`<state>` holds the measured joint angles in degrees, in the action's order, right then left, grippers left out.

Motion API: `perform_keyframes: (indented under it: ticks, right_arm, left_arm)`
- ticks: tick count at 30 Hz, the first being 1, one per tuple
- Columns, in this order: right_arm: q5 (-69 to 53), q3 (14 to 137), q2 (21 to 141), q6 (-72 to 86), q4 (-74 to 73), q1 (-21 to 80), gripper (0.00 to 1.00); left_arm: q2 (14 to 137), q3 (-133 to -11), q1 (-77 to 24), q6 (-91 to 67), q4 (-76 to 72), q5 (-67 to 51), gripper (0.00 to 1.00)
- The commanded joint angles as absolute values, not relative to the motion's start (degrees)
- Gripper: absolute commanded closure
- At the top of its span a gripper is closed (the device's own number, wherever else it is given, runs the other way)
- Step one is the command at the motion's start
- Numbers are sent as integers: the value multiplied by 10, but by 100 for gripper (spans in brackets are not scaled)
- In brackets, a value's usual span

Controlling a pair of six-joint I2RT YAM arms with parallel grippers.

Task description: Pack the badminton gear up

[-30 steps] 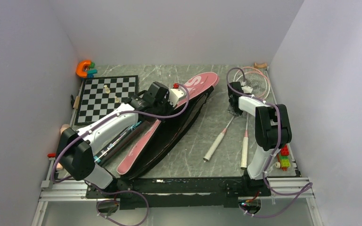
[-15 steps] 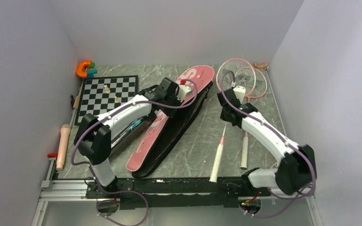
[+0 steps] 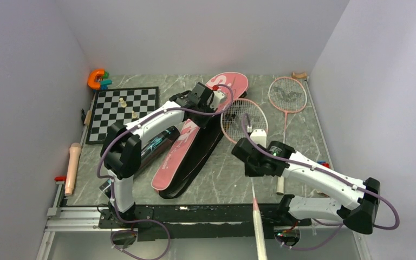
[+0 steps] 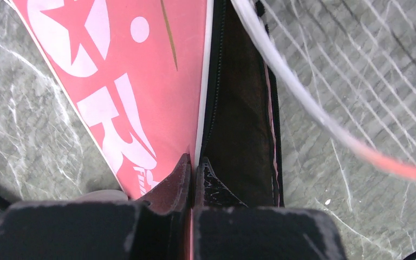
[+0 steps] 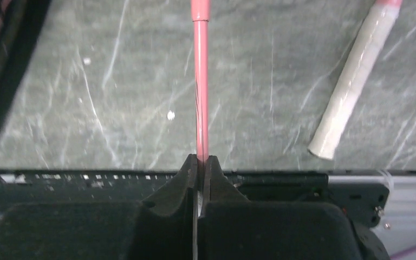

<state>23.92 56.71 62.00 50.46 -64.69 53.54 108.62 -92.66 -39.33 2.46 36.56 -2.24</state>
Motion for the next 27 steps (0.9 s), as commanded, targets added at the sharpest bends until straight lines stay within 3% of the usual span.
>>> perform_keyframes:
  ticks: [1, 14, 27]
  right_arm:
    - [256, 610, 628, 613, -771, 609, 100]
    - [268, 643, 724, 708, -834, 775, 100]
    - [309, 733, 876, 596, -720, 792, 100]
  left_arm:
    - [1097, -963, -392, 7, 374, -6, 100]
    - [1093, -955, -392, 8, 371, -2, 100]
    - [1061, -934, -392, 12, 370, -83, 100]
